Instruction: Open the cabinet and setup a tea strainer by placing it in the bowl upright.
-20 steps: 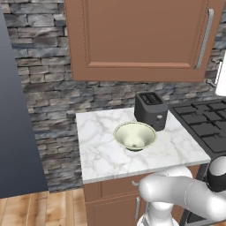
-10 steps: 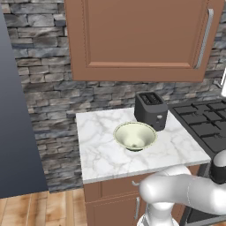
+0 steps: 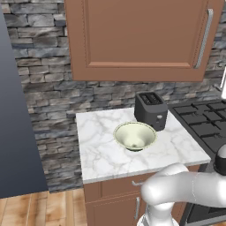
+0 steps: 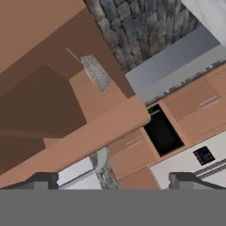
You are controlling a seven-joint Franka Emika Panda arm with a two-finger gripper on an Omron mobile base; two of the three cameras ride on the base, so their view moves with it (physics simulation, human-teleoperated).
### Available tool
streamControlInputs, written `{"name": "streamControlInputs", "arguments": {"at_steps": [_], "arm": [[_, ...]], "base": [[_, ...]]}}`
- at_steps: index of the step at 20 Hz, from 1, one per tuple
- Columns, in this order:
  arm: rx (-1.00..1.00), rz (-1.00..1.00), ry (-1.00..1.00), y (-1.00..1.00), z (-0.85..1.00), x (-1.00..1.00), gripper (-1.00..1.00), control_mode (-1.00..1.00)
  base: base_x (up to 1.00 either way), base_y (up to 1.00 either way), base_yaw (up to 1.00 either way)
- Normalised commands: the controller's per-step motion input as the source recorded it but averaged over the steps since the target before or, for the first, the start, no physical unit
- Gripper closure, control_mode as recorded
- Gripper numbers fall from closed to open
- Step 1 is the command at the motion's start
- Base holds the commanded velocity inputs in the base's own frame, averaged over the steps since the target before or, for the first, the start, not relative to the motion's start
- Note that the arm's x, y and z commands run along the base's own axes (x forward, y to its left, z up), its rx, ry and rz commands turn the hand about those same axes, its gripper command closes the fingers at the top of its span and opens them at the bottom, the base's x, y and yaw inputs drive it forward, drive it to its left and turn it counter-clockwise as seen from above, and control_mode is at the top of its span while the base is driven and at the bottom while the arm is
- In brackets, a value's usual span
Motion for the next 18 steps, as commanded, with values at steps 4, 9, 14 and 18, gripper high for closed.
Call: {"name": "streamControlInputs", "arguments": {"at_steps": [4,9,14,18], "arm": [[0.00,0.00,0.00,-0.02,-0.19,0.41,-1.00,-1.00],[0.00,0.02,-0.02,-0.01,-0.14,0.48,-1.00,-1.00],[0.00,0.03,-0.05,0.00,-0.05,0.36,-1.00,-1.00],[0.00,0.03,-0.05,0.12,0.00,0.21,-1.00,-1.00]], "base": [[0.00,0.00,0.00],[0.00,0.00,0.00],[0.00,0.00,0.00],[0.00,0.00,0.00]]}}
